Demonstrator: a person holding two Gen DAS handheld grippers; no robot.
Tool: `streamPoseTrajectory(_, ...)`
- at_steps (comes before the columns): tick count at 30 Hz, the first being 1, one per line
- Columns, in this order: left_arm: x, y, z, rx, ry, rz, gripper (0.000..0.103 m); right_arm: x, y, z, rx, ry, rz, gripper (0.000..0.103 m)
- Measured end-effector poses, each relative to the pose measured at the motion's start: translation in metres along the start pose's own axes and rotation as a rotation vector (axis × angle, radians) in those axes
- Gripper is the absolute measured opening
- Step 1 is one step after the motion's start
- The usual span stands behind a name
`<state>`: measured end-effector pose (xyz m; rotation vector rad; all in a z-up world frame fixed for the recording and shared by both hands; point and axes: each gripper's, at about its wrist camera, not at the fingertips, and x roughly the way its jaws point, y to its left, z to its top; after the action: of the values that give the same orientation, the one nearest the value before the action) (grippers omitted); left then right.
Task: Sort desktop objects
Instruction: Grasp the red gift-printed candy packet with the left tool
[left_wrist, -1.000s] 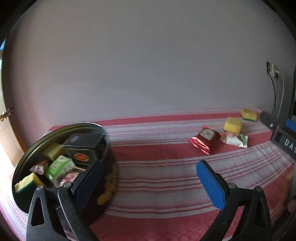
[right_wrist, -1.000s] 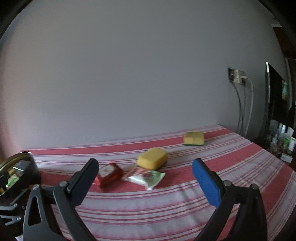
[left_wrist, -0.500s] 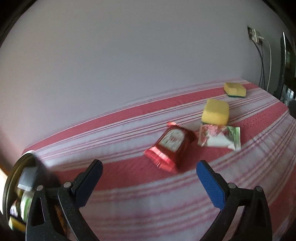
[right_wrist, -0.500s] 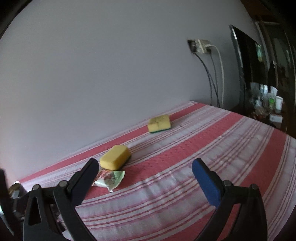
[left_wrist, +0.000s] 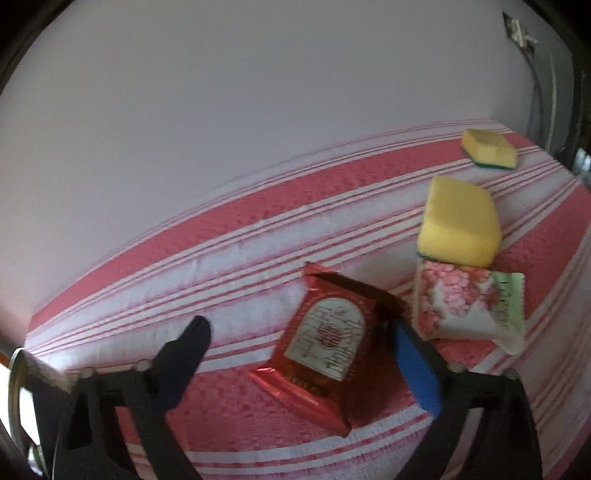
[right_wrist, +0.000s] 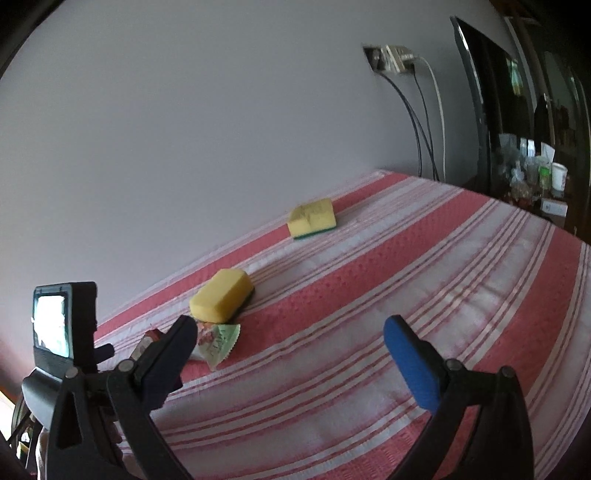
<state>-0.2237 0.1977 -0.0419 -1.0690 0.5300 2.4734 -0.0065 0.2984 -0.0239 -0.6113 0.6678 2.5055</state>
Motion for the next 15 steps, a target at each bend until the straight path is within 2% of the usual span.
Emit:
streamPoseTrajectory(2,-0.002,0.003,-0.002,-0.013,-0.002,-0.066,0.061,0.002,-0.001,-0.001,0.008,0.015,0.007,0.103)
streamPoseTrajectory(5,-0.006,0.006,-0.006,-0.038,0.000,-0.111,0.047,0.003,-0.001,0.000,0.011,0.020,0.005,0.103)
streamPoseTrajectory(15,-0.042,0.029,-0.041,-0.175,-0.044,-0.189,0.043,0.018,-0.003,0.000,0.023,0.107,0.041,0.101)
